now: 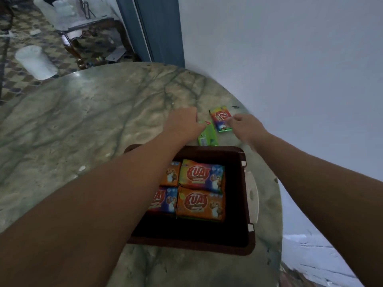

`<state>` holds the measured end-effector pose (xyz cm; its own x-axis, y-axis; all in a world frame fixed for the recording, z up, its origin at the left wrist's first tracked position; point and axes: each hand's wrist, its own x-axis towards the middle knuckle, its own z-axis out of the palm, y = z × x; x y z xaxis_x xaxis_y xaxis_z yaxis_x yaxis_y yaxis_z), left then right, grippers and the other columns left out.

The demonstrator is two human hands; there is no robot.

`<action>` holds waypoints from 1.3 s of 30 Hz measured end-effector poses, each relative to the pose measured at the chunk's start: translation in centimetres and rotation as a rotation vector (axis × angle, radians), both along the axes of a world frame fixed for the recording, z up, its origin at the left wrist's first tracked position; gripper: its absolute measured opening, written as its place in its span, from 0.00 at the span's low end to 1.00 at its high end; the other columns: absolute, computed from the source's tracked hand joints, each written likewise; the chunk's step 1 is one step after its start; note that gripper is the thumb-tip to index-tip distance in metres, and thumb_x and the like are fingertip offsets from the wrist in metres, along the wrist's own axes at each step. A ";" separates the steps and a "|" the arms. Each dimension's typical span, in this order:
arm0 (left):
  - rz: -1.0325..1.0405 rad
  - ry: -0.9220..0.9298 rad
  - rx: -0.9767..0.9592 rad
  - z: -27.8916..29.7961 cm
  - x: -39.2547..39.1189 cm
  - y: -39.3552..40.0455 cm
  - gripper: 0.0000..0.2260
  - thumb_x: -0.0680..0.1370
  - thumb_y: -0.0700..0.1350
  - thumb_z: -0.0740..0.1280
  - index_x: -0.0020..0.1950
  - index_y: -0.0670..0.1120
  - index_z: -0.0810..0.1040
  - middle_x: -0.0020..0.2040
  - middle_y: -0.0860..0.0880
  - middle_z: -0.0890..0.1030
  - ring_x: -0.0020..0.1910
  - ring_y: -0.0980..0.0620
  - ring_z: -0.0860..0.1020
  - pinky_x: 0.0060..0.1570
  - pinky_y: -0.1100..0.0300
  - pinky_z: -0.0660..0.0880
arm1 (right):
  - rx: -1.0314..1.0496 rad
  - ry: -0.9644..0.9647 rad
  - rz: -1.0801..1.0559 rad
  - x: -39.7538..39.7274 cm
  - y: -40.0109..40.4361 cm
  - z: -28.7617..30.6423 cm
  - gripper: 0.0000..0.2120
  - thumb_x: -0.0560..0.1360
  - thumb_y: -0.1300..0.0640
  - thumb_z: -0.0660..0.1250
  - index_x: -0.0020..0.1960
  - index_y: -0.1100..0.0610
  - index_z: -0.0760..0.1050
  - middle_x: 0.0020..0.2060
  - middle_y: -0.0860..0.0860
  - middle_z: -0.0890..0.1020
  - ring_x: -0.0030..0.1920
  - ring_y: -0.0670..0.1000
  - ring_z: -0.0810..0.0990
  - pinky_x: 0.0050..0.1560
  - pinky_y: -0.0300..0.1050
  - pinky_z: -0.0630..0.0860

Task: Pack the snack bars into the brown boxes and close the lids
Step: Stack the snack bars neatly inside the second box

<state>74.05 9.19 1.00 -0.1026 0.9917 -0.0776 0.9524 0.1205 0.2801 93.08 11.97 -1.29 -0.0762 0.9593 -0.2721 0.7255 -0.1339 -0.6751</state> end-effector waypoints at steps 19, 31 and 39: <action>0.292 0.032 -0.433 -7.4 1.6 4.6 0.49 0.69 0.65 0.76 0.80 0.46 0.55 0.74 0.38 0.63 0.74 0.36 0.64 0.68 0.42 0.68 | 0.198 -0.431 0.309 -1.5 3.6 -6.2 0.21 0.80 0.35 0.60 0.66 0.47 0.68 0.62 0.60 0.71 0.62 0.63 0.71 0.59 0.59 0.75; 0.284 -0.147 -0.108 -4.0 0.3 3.4 0.46 0.67 0.63 0.77 0.75 0.46 0.59 0.70 0.38 0.68 0.67 0.38 0.71 0.60 0.48 0.72 | 0.083 -0.178 0.125 -2.8 2.1 -3.8 0.39 0.71 0.44 0.76 0.73 0.56 0.62 0.65 0.60 0.65 0.64 0.63 0.69 0.63 0.54 0.71; 0.250 -0.208 0.171 3.3 -2.6 -2.5 0.34 0.71 0.66 0.71 0.67 0.46 0.65 0.50 0.52 0.74 0.49 0.48 0.75 0.48 0.52 0.71 | 0.240 0.196 0.006 -3.2 -1.5 2.9 0.37 0.69 0.46 0.77 0.73 0.54 0.66 0.60 0.50 0.61 0.55 0.51 0.75 0.56 0.38 0.74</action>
<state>71.40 6.66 4.34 -0.3425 0.9386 0.0421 0.8202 0.2769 0.5006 89.84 10.44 1.62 -0.1108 0.9937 -0.0174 0.5786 0.0503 -0.8141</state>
